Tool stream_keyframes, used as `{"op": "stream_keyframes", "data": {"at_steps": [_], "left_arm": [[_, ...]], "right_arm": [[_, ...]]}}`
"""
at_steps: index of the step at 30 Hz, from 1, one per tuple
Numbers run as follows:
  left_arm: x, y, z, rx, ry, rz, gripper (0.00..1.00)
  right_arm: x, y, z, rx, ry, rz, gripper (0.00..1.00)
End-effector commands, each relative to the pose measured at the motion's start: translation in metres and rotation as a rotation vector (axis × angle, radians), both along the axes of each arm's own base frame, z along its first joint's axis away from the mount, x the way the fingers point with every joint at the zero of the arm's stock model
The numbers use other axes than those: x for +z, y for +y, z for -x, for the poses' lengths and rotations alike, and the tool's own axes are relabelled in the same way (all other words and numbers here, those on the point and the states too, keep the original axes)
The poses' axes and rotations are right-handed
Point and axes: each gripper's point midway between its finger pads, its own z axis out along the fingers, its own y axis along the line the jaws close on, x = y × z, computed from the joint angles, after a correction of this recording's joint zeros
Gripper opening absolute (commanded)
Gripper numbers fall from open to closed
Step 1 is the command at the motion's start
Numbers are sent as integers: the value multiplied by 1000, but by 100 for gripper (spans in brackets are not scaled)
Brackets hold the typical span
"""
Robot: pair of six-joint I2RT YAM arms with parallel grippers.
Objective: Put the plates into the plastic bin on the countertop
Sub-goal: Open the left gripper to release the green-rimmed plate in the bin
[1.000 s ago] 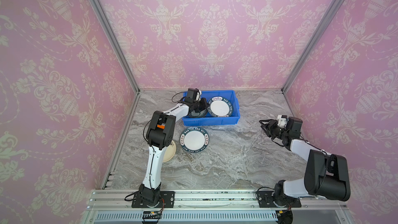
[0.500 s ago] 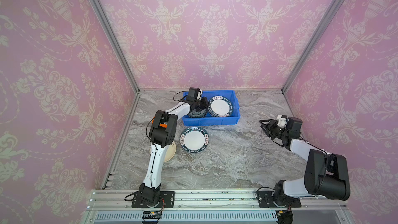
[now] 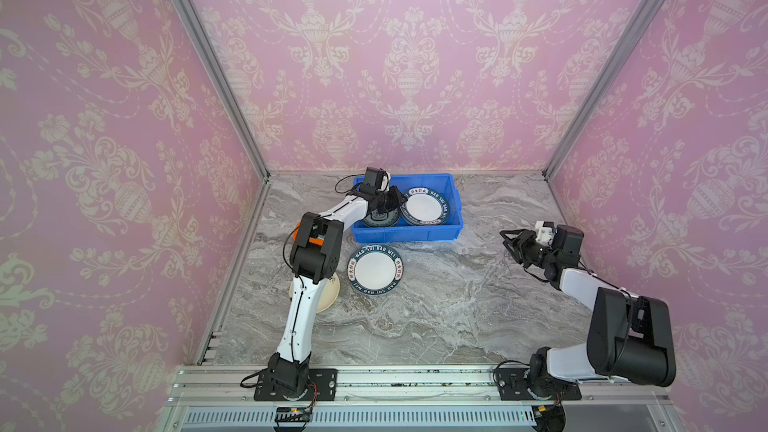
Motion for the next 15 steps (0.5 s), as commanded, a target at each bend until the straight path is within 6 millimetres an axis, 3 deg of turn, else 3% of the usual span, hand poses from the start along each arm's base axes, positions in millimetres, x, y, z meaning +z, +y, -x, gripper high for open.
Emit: {"op": "stream_keyframes", "data": {"at_steps": [1, 5, 15], "left_arm": [[17, 4, -7, 3, -60, -24, 41], [36, 7, -13, 0, -111, -58, 53], [71, 18, -21, 9, -167, -114, 54]], "right_arm": [[-2, 5, 2, 8, 10, -20, 45], [-1, 12, 0, 19, 3, -21, 45], [5, 16, 1, 24, -14, 8, 46]]}}
